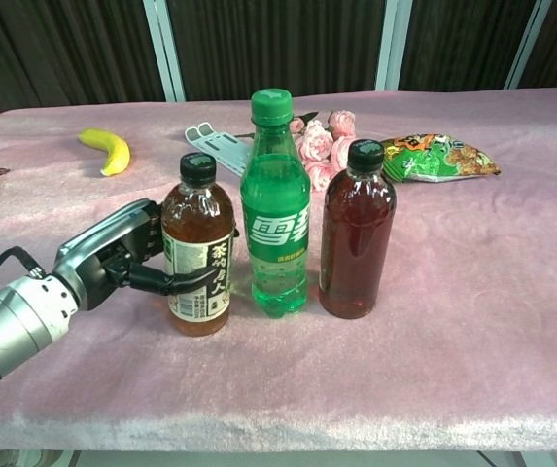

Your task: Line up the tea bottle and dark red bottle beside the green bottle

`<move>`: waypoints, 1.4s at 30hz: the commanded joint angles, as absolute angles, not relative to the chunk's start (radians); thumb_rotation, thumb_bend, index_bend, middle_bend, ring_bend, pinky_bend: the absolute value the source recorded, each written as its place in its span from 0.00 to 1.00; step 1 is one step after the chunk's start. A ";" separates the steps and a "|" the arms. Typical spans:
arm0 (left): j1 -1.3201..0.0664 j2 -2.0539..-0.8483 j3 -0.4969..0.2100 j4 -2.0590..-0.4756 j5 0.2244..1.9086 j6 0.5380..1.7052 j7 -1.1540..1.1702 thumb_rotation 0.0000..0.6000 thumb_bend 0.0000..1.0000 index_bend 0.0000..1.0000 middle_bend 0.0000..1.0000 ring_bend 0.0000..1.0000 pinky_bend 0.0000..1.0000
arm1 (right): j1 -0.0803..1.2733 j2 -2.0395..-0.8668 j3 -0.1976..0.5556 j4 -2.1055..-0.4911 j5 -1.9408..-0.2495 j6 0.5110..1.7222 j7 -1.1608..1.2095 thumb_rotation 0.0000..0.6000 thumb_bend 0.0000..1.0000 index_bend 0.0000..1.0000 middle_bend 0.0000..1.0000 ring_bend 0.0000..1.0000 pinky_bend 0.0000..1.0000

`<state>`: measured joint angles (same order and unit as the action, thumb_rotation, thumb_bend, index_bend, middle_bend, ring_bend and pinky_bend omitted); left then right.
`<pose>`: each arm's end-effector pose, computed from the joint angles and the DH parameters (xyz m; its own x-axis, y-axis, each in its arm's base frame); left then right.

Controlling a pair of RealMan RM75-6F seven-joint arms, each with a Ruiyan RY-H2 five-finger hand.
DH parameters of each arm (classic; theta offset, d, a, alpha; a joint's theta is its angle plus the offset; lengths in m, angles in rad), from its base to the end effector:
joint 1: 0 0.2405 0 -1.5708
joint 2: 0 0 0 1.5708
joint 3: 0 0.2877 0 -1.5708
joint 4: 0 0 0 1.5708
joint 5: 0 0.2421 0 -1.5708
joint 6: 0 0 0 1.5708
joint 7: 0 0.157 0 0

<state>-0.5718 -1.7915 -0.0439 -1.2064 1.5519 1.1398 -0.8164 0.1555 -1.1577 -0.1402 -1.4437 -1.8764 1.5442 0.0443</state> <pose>-0.1927 0.3084 -0.1202 -0.4108 0.5438 0.7318 0.8049 -0.1606 0.5712 -0.3352 -0.1672 0.1036 0.4999 -0.1011 0.8602 -0.7993 -0.4363 0.4132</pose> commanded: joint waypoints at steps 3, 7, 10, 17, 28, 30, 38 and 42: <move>-0.567 -1.786 -0.042 -1.210 1.556 1.154 -0.810 1.00 0.34 0.12 0.11 0.04 0.05 | 0.155 -1.158 -0.141 -1.444 -1.878 1.542 0.042 1.00 0.22 0.00 0.00 0.00 0.10; -0.559 -1.780 -0.036 -1.214 1.564 1.175 -0.801 1.00 0.33 0.05 0.05 0.00 0.03 | 0.154 -1.158 -0.140 -1.446 -1.879 1.541 0.040 1.00 0.22 0.00 0.00 0.00 0.10; -0.556 -1.769 -0.029 -1.219 1.569 1.180 -0.808 1.00 0.33 0.04 0.04 0.00 0.01 | 0.153 -1.159 -0.139 -1.447 -1.879 1.543 0.038 1.00 0.22 0.00 0.00 0.00 0.10; -0.535 -1.746 -0.015 -1.220 1.595 1.235 -0.822 1.00 0.32 0.01 0.02 0.00 0.00 | 0.151 -1.159 -0.139 -1.449 -1.882 1.544 0.035 1.00 0.22 0.00 0.00 0.00 0.10; -0.399 -1.493 0.041 -1.175 1.653 1.473 -0.714 1.00 0.30 0.00 0.00 0.00 0.00 | 0.138 -1.150 -0.135 -1.459 -1.869 1.552 0.022 1.00 0.22 0.00 0.00 0.00 0.10; -0.353 -1.405 0.039 -1.184 1.636 1.528 -0.640 1.00 0.30 0.00 0.00 0.00 0.00 | 0.133 -1.146 -0.129 -1.468 -1.850 1.548 0.012 1.00 0.22 0.00 0.00 0.00 0.10; -0.126 -1.158 0.049 -1.436 1.396 1.602 -0.222 1.00 0.31 0.00 0.00 0.00 0.00 | 0.120 -1.138 -0.096 -1.511 -1.782 1.535 -0.038 1.00 0.22 0.00 0.00 0.00 0.10; -0.100 -1.126 0.049 -1.543 1.370 1.601 -0.090 1.00 0.33 0.00 0.01 0.00 0.00 | 0.102 -1.143 -0.064 -1.538 -1.713 1.528 -0.120 1.00 0.22 0.00 0.00 0.00 0.10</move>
<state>-0.1684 -1.1890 0.0437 -1.4234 1.4392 1.6028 -0.2093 0.1135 -1.1407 -0.0828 -1.5209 -1.7472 1.5330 -0.0821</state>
